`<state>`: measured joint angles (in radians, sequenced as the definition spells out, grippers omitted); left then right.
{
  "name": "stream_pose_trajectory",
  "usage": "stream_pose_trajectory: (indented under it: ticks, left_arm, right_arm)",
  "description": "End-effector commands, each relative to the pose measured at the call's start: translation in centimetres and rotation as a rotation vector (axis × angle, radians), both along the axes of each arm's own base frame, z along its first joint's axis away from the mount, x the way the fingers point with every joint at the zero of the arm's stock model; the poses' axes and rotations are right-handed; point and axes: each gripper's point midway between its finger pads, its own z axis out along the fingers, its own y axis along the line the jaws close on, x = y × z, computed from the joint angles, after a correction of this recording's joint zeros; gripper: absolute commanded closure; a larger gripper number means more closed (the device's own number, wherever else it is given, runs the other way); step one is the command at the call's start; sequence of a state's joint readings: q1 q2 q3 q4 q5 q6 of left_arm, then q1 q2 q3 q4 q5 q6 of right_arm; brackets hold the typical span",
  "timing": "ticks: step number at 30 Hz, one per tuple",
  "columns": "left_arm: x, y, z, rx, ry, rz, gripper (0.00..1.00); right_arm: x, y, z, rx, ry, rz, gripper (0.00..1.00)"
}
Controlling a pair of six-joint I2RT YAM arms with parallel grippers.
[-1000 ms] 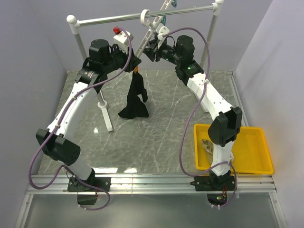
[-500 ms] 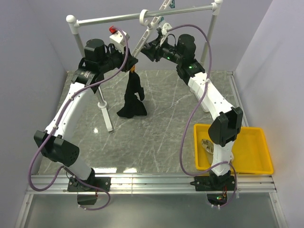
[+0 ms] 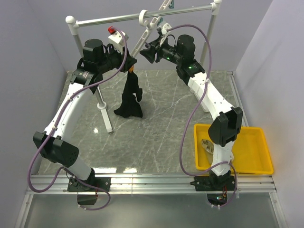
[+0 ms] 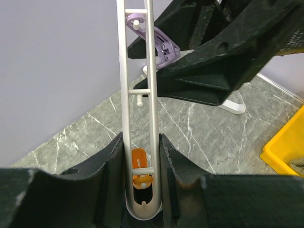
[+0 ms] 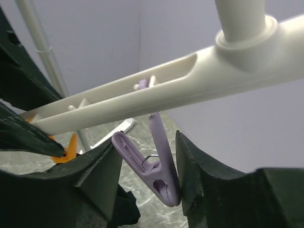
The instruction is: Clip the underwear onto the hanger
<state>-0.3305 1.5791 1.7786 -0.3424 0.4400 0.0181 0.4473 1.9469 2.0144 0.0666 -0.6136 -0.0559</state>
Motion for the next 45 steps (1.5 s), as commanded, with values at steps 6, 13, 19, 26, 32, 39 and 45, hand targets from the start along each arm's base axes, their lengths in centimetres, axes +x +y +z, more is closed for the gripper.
stream_pose_trajectory:
  ticks: [6, 13, 19, 26, 32, 39, 45]
  left_arm:
    - [-2.2, -1.1, 2.4, -0.005, -0.057, -0.108, 0.84]
    - [-2.2, -1.3, 2.4, -0.016, -0.050, -0.112, 0.84]
    - [-2.2, -1.3, 2.2, -0.017, -0.047, -0.112, 0.84]
    - [-2.3, -1.3, 2.1, -0.016, -0.045, -0.114, 0.84]
    - [-2.4, -1.3, 2.1, -0.019, -0.045, -0.113, 0.84]
    - [-2.4, -1.1, 1.9, -0.014, -0.042, -0.109, 0.84]
    - [-2.3, -0.7, 1.5, 0.003, -0.044, -0.098, 0.84]
  right_arm:
    - [0.2, -2.5, 5.6, 0.065, -0.136, -0.127, 0.34]
    - [-0.3, -2.5, 5.8, 0.068, -0.180, -0.144, 0.18]
    - [-1.3, -2.4, 6.0, 0.049, -0.275, -0.162, 0.13]
    - [-1.8, -2.1, 7.2, 0.086, -0.293, -0.150, 0.13]
    - [-2.5, -1.3, 7.4, 0.083, -0.299, -0.119, 0.23]
    - [-2.6, -1.1, 7.3, 0.086, -0.288, -0.106, 0.58]
    - [-3.0, -1.0, 7.9, 0.116, -0.230, -0.090, 1.00]
